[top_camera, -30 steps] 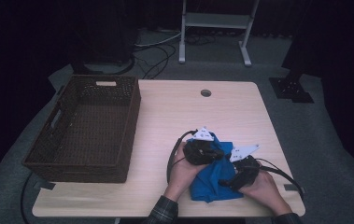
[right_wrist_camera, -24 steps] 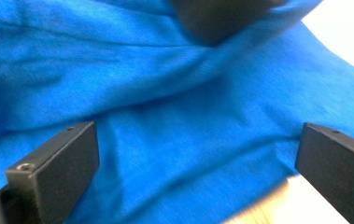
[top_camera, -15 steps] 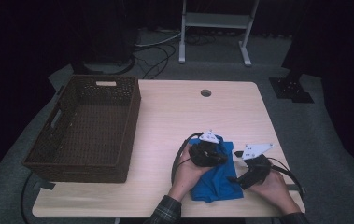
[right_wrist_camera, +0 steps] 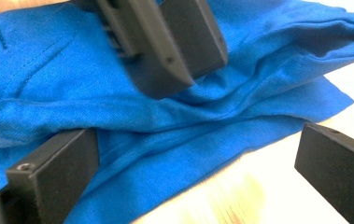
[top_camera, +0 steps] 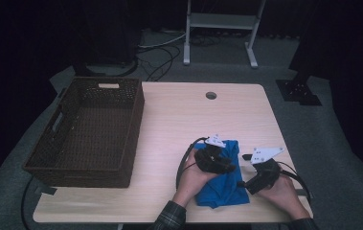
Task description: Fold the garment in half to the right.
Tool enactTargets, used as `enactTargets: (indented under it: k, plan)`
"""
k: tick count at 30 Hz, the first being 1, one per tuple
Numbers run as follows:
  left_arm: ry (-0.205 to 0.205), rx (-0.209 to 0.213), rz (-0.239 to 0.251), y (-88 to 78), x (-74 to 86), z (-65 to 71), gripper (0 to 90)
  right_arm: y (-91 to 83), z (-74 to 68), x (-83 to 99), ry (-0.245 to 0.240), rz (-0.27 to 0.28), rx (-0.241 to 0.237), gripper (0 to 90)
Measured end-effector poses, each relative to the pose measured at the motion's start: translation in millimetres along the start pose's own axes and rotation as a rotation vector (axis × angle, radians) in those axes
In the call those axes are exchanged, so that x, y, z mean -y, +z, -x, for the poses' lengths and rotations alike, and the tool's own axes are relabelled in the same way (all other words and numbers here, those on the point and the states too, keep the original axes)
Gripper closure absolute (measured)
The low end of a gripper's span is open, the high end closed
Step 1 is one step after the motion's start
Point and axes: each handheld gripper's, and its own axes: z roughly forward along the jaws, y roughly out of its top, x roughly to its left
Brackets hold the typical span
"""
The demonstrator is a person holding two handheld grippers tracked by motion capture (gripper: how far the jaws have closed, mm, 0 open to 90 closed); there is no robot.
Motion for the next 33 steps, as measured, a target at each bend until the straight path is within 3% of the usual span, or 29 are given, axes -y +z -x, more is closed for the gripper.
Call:
enactTargets:
  k: [10,12,15,16,28,33]
  plan:
    - [0.02,-0.038,0.006,-5.3,-1.4,4.1,20.7,-7.6,5.3,4.1,0.025,0.033,0.003,0.0]
    - [0.021,-0.05,0.019,-8.3,-1.1,4.6,17.4,-8.9,6.5,5.5,0.032,0.036,0.005,0.0]
    - [0.018,-0.101,0.015,-12.3,-1.6,5.2,7.4,-12.0,8.5,7.0,0.041,0.054,0.008,0.0]
    - [0.018,-0.121,0.014,-14.1,-1.6,5.8,0.0,-13.1,9.0,7.5,0.047,0.06,0.007,0.0]
    - [0.055,-0.179,0.023,-34.6,3.5,3.8,0.0,-17.9,10.1,9.6,0.058,0.08,0.012,0.0]
    - [0.048,-0.194,0.031,-44.1,9.9,0.2,0.0,-18.6,9.7,9.6,0.064,0.089,0.014,0.0]
